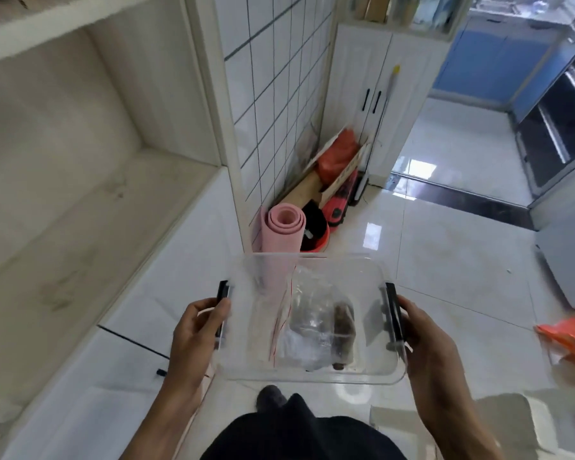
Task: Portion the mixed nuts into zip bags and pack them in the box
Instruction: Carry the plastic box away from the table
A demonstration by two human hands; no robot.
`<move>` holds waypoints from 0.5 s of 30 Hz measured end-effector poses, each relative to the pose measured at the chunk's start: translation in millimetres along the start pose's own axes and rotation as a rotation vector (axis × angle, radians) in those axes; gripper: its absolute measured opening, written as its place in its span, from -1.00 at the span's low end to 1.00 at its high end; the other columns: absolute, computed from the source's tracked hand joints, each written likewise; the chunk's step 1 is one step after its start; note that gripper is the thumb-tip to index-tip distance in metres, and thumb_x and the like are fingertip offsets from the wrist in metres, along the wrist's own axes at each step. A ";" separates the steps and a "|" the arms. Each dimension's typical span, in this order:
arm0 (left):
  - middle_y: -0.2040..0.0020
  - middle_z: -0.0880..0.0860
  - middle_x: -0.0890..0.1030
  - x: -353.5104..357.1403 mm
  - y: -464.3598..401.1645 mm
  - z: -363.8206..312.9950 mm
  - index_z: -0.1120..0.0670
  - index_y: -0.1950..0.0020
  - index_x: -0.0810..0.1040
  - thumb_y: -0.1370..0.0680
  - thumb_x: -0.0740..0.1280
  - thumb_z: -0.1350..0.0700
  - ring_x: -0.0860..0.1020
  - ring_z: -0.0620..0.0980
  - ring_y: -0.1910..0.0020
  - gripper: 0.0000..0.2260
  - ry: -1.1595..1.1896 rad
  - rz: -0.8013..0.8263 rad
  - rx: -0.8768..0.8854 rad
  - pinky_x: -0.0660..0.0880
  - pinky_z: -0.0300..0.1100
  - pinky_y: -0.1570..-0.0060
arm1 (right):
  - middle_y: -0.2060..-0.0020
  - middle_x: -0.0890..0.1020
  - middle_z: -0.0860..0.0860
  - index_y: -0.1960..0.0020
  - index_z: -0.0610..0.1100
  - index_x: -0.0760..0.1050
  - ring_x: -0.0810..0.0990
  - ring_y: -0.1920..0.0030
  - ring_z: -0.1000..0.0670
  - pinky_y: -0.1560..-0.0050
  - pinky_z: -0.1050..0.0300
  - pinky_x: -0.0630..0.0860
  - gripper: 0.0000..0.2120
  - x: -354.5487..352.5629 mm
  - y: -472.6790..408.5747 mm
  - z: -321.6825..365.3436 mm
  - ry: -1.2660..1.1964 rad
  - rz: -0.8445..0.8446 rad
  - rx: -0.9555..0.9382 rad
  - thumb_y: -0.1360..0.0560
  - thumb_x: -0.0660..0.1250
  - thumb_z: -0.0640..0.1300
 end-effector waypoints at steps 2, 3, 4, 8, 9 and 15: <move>-0.03 -0.05 0.73 -8.4 -22.0 -17.9 -0.06 -0.13 0.66 -0.35 0.45 -0.33 0.66 0.06 -0.03 -0.52 0.011 -0.036 0.012 0.56 -0.02 0.04 | -0.18 0.72 -0.03 -0.28 -0.04 0.66 0.65 -0.22 -0.08 -0.17 -0.04 0.53 -0.65 28.4 -33.1 19.3 0.031 0.040 -0.022 -0.55 0.35 0.03; -0.03 -0.06 0.73 -14.1 -29.9 -28.8 -0.07 -0.13 0.65 -0.36 0.46 -0.32 0.66 0.06 -0.02 -0.53 0.023 -0.060 0.019 0.56 0.00 0.03 | -0.18 0.72 -0.01 -0.29 -0.05 0.65 0.66 -0.21 -0.06 -0.19 -0.05 0.54 -0.64 44.6 -46.8 29.9 0.048 0.073 -0.034 -0.53 0.37 0.01; -0.04 -0.06 0.73 -21.2 -36.6 -40.1 -0.07 -0.12 0.66 -0.37 0.49 -0.33 0.66 0.06 -0.02 -0.54 0.045 -0.096 0.033 0.55 0.02 0.02 | -0.18 0.72 0.01 -0.30 -0.05 0.64 0.67 -0.20 -0.03 -0.21 -0.05 0.54 -0.63 62.1 -59.5 40.4 0.061 0.119 -0.047 -0.52 0.38 -0.01; 0.00 -0.04 0.73 -50.9 -52.0 -85.4 -0.10 -0.05 0.68 -0.29 0.52 -0.35 0.65 -0.07 0.09 -0.54 0.117 -0.289 0.109 0.53 0.01 0.04 | -0.19 0.72 0.04 -0.35 -0.05 0.61 0.68 -0.18 0.07 -0.25 -0.02 0.53 -0.54 135.8 -106.4 79.9 0.088 0.340 -0.061 -0.46 0.37 -0.02; 0.00 -0.04 0.73 -57.6 -52.9 -94.1 -0.12 -0.03 0.68 -0.30 0.53 -0.35 0.65 -0.11 0.11 -0.56 0.130 -0.337 0.121 0.53 0.00 0.05 | -0.21 0.71 0.04 -0.36 -0.06 0.60 0.68 -0.20 0.07 -0.27 -0.02 0.52 -0.53 153.9 -116.7 88.6 0.092 0.400 -0.060 -0.46 0.37 -0.04; 0.02 -0.01 0.72 -89.7 -43.7 -127.2 -0.09 0.01 0.66 -0.27 0.54 -0.38 0.64 -0.04 0.09 -0.53 0.262 -0.689 0.211 0.56 -0.09 0.15 | -0.19 0.72 -0.06 -0.33 -0.11 0.61 0.66 -0.26 -0.14 -0.34 -0.25 0.49 -0.63 264.6 -172.8 125.2 0.123 0.714 -0.007 -0.54 0.37 -0.15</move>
Point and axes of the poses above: each hand's wrist, its own y-axis away from the middle knuckle, its own x-axis out of the palm, z = x × y, the point moved 5 cm from there along -y, towards the middle knuckle
